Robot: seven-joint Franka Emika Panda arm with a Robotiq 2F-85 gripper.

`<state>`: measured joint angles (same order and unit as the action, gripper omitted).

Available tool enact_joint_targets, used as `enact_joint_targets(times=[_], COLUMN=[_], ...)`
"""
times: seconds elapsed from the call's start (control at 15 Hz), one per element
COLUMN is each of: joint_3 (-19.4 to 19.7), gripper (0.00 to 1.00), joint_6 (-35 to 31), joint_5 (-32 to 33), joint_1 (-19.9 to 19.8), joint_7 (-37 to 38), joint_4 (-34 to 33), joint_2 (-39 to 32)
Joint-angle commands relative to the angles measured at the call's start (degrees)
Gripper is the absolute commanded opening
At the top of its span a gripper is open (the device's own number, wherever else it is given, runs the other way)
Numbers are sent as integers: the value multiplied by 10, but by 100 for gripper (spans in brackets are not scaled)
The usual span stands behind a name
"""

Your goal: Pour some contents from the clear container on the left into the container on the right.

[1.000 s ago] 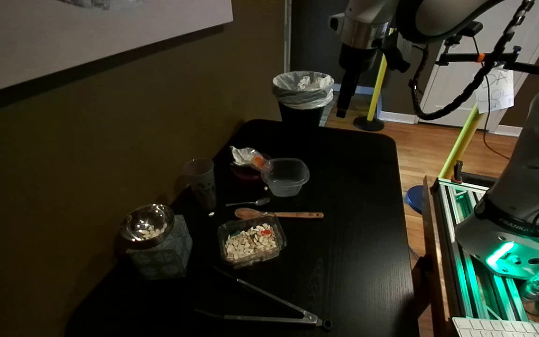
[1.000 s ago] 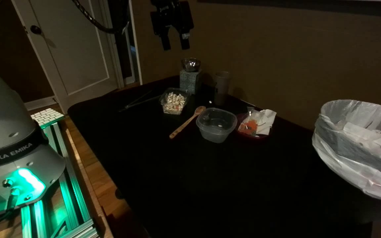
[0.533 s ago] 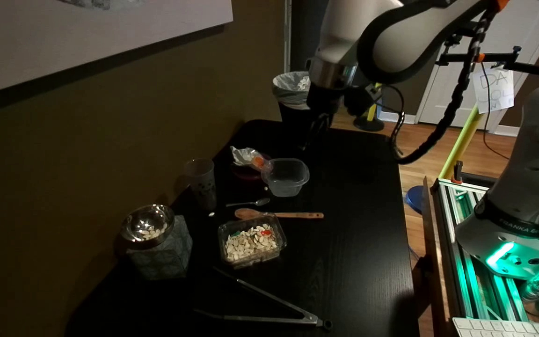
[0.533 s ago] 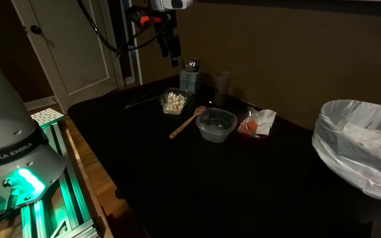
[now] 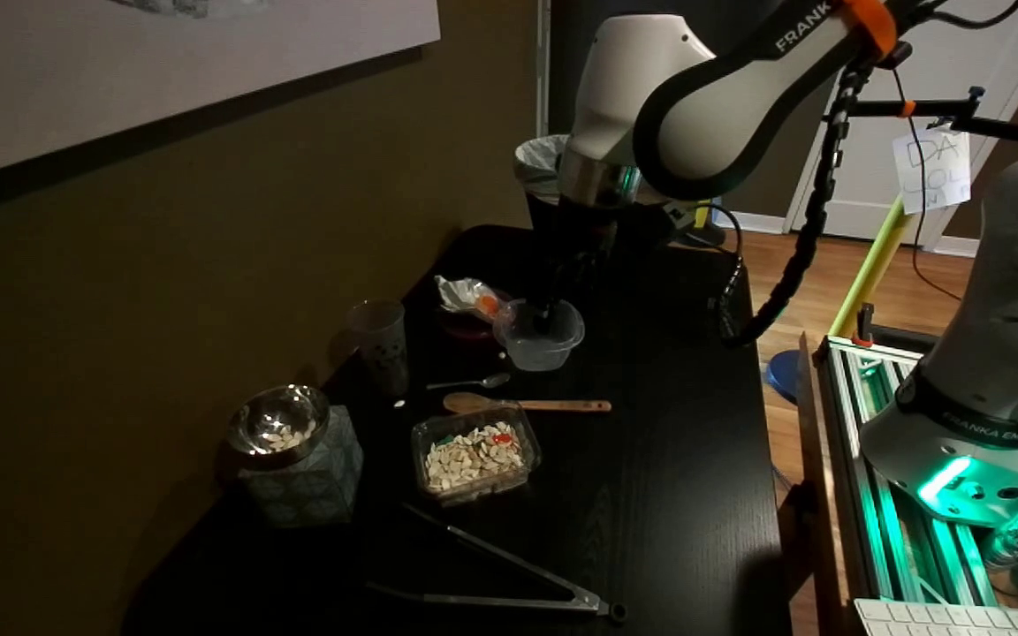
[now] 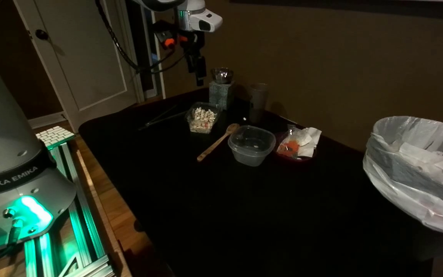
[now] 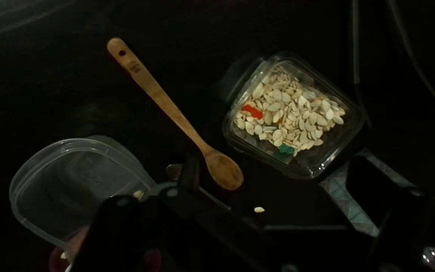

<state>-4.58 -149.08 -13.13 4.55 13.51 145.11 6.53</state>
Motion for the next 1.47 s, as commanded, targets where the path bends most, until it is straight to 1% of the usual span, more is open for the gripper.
enact_joint_targets(times=[0.0,0.13,0.27,0.4,0.53,0.6,0.67,0.73,0.93,1.13,1.33,1.4], joint_3=[9,7,-4,-23,-49,-44,-42,-42,-41,-55,-47,-42], gripper=[100,100,100,100,100,100,100,100,100,100,100,89], joint_6=[-56,-103,-155,-193,-217,-232,-235,-217,-228,-195,-156,-148], joint_5=[-94,-153,-217,-288,-366,-361,-363,-342,-347,-353,-334,-327], joint_1=[3,9,15,23,23,27,29,26,27,9,13,17], joint_7=[13,19,30,40,39,70,87,58,79,50,47,49], joint_4=[-5,-4,-7,-20,-38,-41,-45,-21,-37,-68,-87,-93], joint_2=[-35,-70,-112,-164,-212,-236,-248,-204,-243,-272,-298,-306])
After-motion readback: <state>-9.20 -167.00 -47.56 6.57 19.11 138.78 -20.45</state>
